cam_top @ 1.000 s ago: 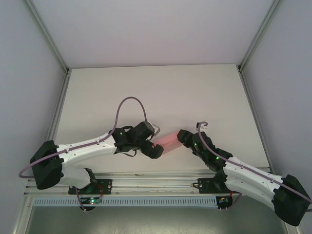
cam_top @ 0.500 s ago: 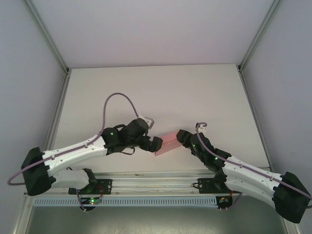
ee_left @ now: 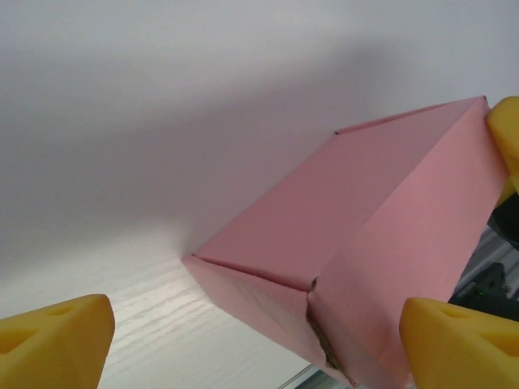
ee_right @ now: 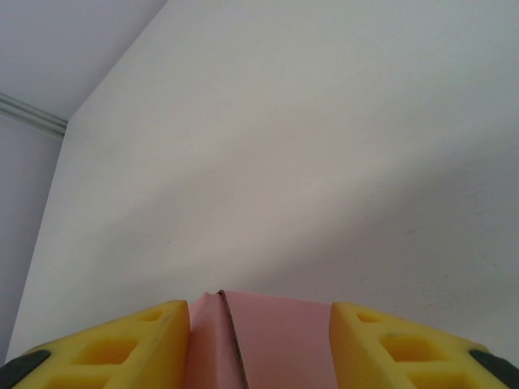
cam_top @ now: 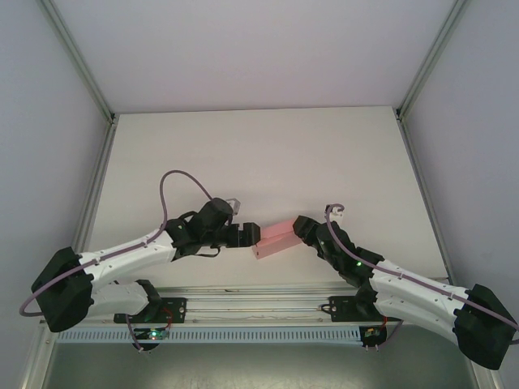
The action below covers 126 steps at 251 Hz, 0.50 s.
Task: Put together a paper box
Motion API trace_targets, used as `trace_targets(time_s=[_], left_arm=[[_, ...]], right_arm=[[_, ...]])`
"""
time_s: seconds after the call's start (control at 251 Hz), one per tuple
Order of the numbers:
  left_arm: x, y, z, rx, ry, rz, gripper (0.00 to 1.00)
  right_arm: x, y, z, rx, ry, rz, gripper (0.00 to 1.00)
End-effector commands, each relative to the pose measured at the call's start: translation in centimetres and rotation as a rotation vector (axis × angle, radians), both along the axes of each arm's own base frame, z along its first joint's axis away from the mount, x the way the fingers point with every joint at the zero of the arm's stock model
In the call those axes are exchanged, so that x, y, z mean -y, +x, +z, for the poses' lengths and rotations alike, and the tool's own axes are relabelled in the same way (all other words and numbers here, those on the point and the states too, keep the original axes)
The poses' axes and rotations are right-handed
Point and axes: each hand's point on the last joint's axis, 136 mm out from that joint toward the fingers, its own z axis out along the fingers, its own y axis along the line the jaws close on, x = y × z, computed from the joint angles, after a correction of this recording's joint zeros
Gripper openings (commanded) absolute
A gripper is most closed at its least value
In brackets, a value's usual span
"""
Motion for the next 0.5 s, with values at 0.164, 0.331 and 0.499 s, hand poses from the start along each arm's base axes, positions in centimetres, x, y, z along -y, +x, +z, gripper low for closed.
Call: trace_targets(time_s=[0.164, 0.331, 0.499], left_arm=[[0.9, -0.9, -2.3, -0.074, -0.06, -0.022, 0.69], [-0.5, -1.4, -4.8, -0.105, -0.016, 0.016, 0.58], [-0.7, -1.8, -6.6, -0.131, -0.027, 0.028, 0.44]], right_arm=[[4.5, -5.2, -9.3, -0.284, -0.298, 0.046, 0.48], [4.6, -5.3, -9.5, -0.287, -0.304, 0.047, 0.47], [4.5, -5.4, -9.8, -0.289, -0.309, 0.057, 0.47]])
